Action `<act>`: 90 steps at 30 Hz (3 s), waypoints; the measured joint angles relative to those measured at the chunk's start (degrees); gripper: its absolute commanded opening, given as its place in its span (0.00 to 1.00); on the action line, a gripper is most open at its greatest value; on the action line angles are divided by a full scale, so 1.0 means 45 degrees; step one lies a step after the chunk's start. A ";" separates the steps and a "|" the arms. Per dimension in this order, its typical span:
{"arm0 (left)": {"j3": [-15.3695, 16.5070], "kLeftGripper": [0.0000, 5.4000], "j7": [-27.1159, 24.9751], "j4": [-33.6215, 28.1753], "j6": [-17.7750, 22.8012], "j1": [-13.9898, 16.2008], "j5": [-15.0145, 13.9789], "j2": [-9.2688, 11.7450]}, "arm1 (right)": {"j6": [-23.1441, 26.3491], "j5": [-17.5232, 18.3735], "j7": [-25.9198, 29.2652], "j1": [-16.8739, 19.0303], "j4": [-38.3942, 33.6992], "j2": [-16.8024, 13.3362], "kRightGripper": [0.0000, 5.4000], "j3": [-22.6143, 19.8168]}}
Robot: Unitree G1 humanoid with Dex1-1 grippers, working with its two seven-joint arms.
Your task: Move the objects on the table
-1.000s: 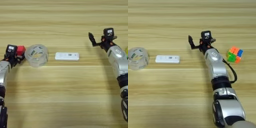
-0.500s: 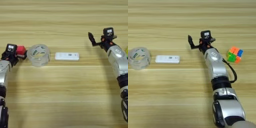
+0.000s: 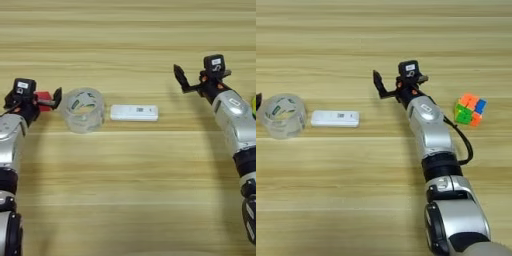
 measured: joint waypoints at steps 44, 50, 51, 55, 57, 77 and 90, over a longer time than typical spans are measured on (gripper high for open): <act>0.0388 1.00 0.2330 0.1221 -0.2626 -0.1609 0.0078 -0.0863 | 0.3102 -0.0105 0.1168 -0.1358 -0.1703 0.0308 1.00 0.1859; 0.0391 1.00 0.2336 0.1294 -0.2634 -0.1608 0.0070 -0.0941 | 0.3365 -0.0162 0.1412 -0.2151 -0.1011 0.1039 1.00 0.2312; 0.0392 1.00 0.2337 0.1310 -0.2636 -0.1608 0.0069 -0.0947 | 0.3363 -0.0162 0.1448 -0.2211 -0.0883 0.1146 1.00 0.2365; 0.0390 1.00 0.2347 0.1340 -0.2680 -0.1600 0.0071 -0.0994 | 0.3315 -0.0243 0.1618 -0.2872 0.0566 0.1748 1.00 0.2603; 0.0390 1.00 0.2352 0.1342 -0.2701 -0.1598 0.0070 -0.1006 | 0.3241 -0.0261 0.1754 -0.3286 0.1435 0.2108 1.00 0.2698; 0.0624 1.00 0.2378 0.1326 -0.2798 -0.1575 0.0040 -0.1041 | 0.0379 -0.1108 0.1952 -0.5280 0.8063 0.3156 1.00 0.2627; 0.0600 1.00 0.2597 0.1497 -0.2801 -0.1555 0.0153 -0.0978 | -0.0150 -0.1268 0.1993 -0.5399 0.8576 0.3189 1.00 0.2458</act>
